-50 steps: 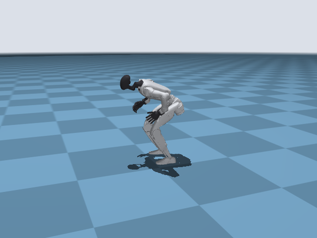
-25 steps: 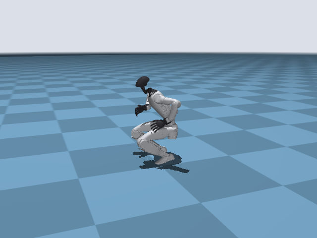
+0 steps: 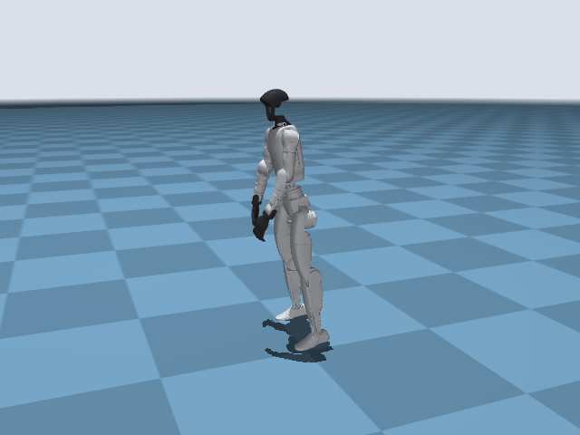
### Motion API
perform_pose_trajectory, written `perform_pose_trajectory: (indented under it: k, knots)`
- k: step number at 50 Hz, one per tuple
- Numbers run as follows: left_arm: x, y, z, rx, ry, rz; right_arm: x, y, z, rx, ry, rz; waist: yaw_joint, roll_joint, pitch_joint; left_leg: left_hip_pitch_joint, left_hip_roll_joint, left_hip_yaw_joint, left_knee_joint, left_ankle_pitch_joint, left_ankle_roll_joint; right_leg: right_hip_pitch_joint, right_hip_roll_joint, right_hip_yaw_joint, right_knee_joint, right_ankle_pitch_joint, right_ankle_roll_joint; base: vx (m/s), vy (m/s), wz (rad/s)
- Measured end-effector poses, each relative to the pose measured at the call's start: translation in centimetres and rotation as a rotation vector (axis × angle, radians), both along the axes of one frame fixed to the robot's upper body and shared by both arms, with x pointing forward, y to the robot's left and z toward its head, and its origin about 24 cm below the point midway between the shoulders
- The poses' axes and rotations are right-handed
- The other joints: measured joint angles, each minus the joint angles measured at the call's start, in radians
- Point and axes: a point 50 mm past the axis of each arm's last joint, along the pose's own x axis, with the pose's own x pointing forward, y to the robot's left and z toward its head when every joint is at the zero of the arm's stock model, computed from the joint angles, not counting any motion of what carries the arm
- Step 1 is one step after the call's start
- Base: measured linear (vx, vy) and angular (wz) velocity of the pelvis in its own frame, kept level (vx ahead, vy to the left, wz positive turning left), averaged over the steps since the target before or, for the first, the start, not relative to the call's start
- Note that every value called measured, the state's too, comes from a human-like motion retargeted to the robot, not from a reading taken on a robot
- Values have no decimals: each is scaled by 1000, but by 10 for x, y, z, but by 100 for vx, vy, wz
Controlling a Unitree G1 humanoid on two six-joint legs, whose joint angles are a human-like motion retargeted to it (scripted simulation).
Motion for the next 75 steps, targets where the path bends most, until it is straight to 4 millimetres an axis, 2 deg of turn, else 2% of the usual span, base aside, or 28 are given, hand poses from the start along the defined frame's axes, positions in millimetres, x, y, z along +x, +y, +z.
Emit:
perform_pose_trajectory:
  k: [3,5,8,10,11,13,15,17,18,20,22,24,27,30,32,35,40,43,45,50,52,53,55,60,66,69,72,75]
  knots:
    - [14,18,4,37,46,28,1,-8,5,-60,20,-116,14,-16,-48,26,-4,-10,58,-9,14,26,2,-7,60,22,-30,9,-5,-25]
    - [26,28,11,34,37,80,12,-10,10,-45,-19,-165,26,-30,-60,37,-26,-38,108,-27,21,36,1,10,94,57,-25,6,-6,-28]
    - [44,41,26,-9,11,114,29,-11,16,54,-92,-159,58,-59,-84,51,-70,-74,182,-13,2,56,1,27,105,128,8,9,-7,-27]
    - [59,48,40,-63,-74,212,47,-12,27,139,-212,-252,78,-79,-94,63,-95,-83,207,40,-11,73,-1,25,86,211,33,11,-7,-27]
    - [65,52,48,-84,-114,221,57,-10,34,183,-266,-238,84,-85,-105,70,-103,-91,208,70,-21,81,1,22,75,248,41,9,-6,-29]
    - [81,62,70,-126,-233,240,84,-3,57,277,-410,-202,91,-93,-117,84,-114,-110,214,83,-33,95,6,20,73,250,42,3,-5,-33]
    - [101,73,103,-158,-395,263,119,6,94,373,-606,-152,91,-95,-108,91,-117,-115,260,-59,-19,97,13,27,124,63,11,-7,-3,-40]
    - [123,87,137,-143,-530,257,150,21,133,468,-806,-113,93,-99,-72,75,-103,-82,396,-374,18,63,20,37,284,-301,-31,-17,-2,-58]
    - [131,95,150,-148,-601,335,163,26,151,521,-910,-194,95,-103,-38,60,-96,-60,485,-529,49,37,18,39,385,-461,-57,-16,-3,-57]
    - [133,110,155,-126,-646,470,179,29,168,525,-1045,-296,90,-106,20,15,-83,-24,673,-730,128,-19,7,40,590,-700,-136,-12,-2,-41]
    - [118,122,131,-101,-564,616,177,30,152,450,-1068,-432,75,-110,46,-36,-72,-3,796,-747,197,-67,0,40,712,-755,-214,-3,-1,-11]
    - [88,124,88,-110,-398,744,157,35,112,370,-969,-570,57,-113,33,-41,-69,5,779,-684,211,-73,0,29,702,-700,-241,4,-1,4]
    - [25,115,28,-174,-128,901,100,47,47,301,-698,-714,37,-119,-32,34,-87,-6,552,-561,176,-18,8,13,511,-549,-197,13,0,11]
    - [-37,108,-10,-237,58,1051,42,49,8,252,-474,-777,34,-121,-96,108,-105,-22,313,-435,158,39,23,15,296,-398,-140,7,0,3]
    - [-70,105,-22,-274,125,1146,17,44,-3,218,-413,-803,33,-120,-107,123,-109,-27,232,-386,161,56,30,12,206,-339,-114,0,0,0]
    - [-105,102,-31,-328,186,1269,-5,33,-9,191,-393,-856,27,-118,-82,118,-114,-35,184,-384,164,69,34,-8,127,-324,-91,-7,1,18]
    - [-145,104,-42,-294,303,1411,-27,24,-14,158,-360,-816,25,-121,-26,104,-130,-51,148,-445,158,72,23,-44,73,-376,-46,-8,3,25]
    - [-168,114,-45,-164,391,1437,-35,25,-17,122,-324,-739,31,-131,-16,107,-142,-55,119,-427,151,74,13,-55,53,-367,-17,0,0,0]
    - [-176,123,-44,-76,419,1425,-35,28,-17,124,-325,-722,36,-138,-8,105,-144,-52,107,-405,142,70,11,-59,49,-357,-14,0,0,0]
    - [-160,135,-39,-41,331,1408,-14,36,-11,212,-409,-778,39,-140,27,93,-148,-46,110,-379,143,59,8,-67,55,-337,-19,-2,1,1]
    - [-146,136,-37,-80,278,1376,-3,39,-7,258,-446,-789,38,-134,40,89,-146,-49,118,-379,149,59,10,-72,59,-336,-31,0,0,0]
    - [-138,135,-36,-99,257,1350,2,41,-5,278,-459,-790,38,-131,45,88,-145,-52,122,-380,152,60,11,-75,61,-337,-41,0,0,0]
    - [-118,133,-31,-147,211,1232,13,46,-2,325,-470,-779,36,-117,46,86,-137,-67,132,-387,161,66,19,-82,65,-347,-101,0,5,14]
    - [-81,122,-21,-227,140,1034,27,61,2,374,-465,-723,42,-122,30,86,-141,-67,135,-399,162,67,15,-80,60,-351,-83,0,0,0]
    - [-52,100,-13,-222,93,809,46,80,9,403,-475,-572,36,-125,29,86,-146,-61,130,-410,156,63,10,-65,58,-368,-66,-2,1,-3]
    - [-41,92,-10,-212,68,749,54,83,13,396,-498,-524,33,-134,43,85,-157,-52,131,-409,150,62,0,-57,50,-350,-12,-4,0,-6]
    - [-30,83,-7,-186,52,661,64,87,18,401,-511,-499,25,-129,68,76,-155,-49,132,-402,143,51,1,-52,55,-355,-20,-10,2,-5]
    - [-19,78,-3,-188,39,668,77,88,24,396,-514,-502,8,-131,107,65,-163,-55,131,-394,155,46,-6,-60,44,-326,-12,-9,4,5]
